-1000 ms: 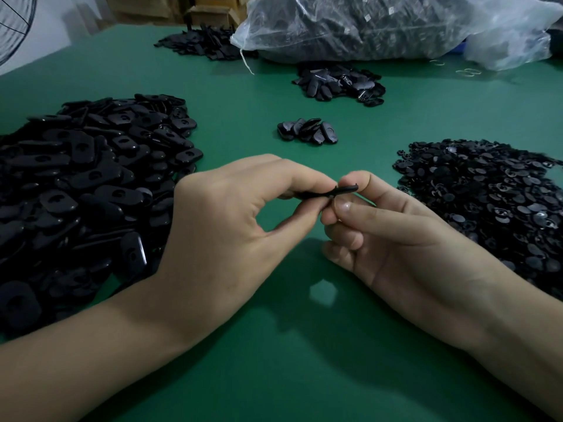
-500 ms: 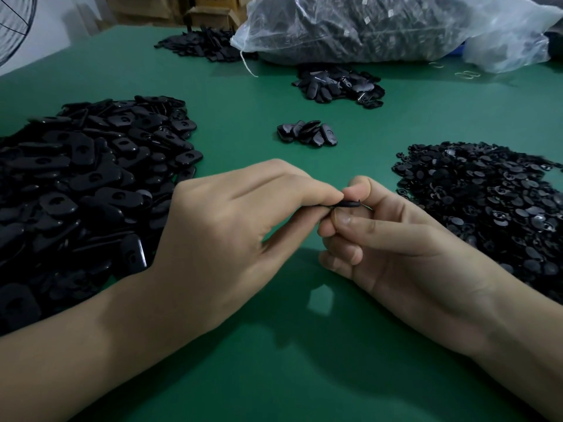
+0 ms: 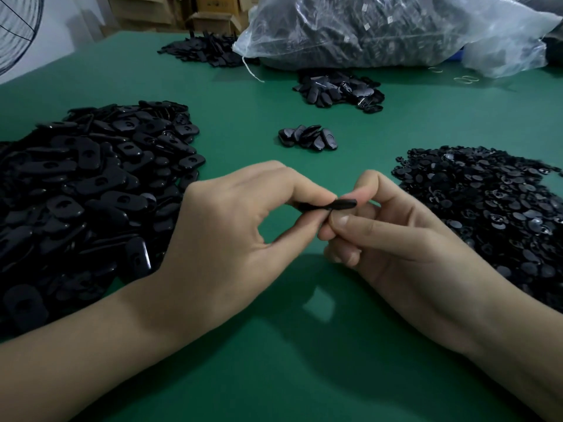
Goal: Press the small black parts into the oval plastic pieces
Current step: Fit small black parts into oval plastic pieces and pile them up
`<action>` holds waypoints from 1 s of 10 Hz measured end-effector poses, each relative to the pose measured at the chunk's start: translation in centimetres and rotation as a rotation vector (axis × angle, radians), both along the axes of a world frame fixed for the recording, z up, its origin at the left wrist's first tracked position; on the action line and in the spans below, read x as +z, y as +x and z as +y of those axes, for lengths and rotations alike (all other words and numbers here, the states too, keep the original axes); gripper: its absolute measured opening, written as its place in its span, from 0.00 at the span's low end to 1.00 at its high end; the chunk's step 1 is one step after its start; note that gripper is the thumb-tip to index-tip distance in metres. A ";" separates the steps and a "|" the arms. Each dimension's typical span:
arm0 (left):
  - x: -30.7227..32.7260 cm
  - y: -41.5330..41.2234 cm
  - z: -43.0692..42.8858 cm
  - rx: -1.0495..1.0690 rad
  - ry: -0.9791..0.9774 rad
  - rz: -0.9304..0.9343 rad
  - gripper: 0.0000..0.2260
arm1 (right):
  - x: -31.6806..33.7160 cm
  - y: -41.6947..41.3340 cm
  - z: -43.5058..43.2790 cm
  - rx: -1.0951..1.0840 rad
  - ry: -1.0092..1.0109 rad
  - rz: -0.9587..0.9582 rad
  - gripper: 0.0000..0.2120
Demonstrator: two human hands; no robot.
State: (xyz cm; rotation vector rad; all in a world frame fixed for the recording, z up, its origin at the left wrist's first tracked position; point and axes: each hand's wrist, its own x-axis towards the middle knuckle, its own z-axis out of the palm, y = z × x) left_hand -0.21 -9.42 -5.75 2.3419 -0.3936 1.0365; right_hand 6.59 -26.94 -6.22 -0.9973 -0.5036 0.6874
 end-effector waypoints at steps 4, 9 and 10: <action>0.2 0.2 -0.2 -0.013 -0.175 0.122 0.05 | -0.1 -0.2 0.2 -0.160 -0.120 -0.167 0.08; 0.0 0.1 -0.3 -0.032 -0.155 0.094 0.02 | -0.3 0.0 0.3 -0.050 -0.047 0.048 0.08; 0.1 0.0 -0.6 -0.025 -0.140 0.107 0.01 | -0.1 0.0 0.2 -0.046 -0.056 0.051 0.07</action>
